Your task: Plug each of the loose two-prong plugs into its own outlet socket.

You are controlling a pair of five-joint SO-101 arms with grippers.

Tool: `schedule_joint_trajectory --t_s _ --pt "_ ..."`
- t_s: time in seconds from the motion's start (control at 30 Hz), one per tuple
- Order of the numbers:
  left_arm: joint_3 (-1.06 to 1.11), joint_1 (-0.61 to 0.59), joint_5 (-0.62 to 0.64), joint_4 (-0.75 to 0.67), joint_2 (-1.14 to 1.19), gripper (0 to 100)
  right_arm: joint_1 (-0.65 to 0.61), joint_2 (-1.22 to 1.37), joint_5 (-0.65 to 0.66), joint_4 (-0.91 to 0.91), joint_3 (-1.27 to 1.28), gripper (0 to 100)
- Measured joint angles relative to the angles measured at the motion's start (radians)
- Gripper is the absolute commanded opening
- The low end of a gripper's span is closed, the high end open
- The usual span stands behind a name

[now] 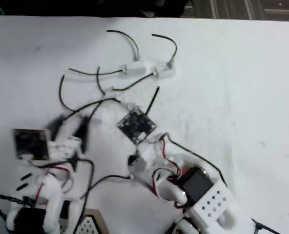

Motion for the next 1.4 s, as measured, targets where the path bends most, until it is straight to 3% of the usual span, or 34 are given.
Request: schedule_joint_trajectory --t_s 0.17,0.37,0.67,1.03,1.4 --pt "0.054 -0.239 -0.006 0.012 0.0 21 0.048 0.0 -0.048 -0.032 0.126 1.7" --pt "0.207 -0.377 -0.063 -0.04 0.009 20 0.066 0.0 -0.15 -0.104 0.206 1.7" --pt "0.282 -0.397 -0.097 -0.083 0.012 21 0.08 -0.005 -0.155 -0.218 0.339 1.7" --pt "0.282 -0.4 -0.097 -0.083 0.011 20 0.204 -0.009 -0.158 -0.224 0.35 1.7" --pt "0.282 -0.4 -0.098 -0.083 0.011 20 0.213 -0.021 -0.158 -0.299 0.451 1.7"
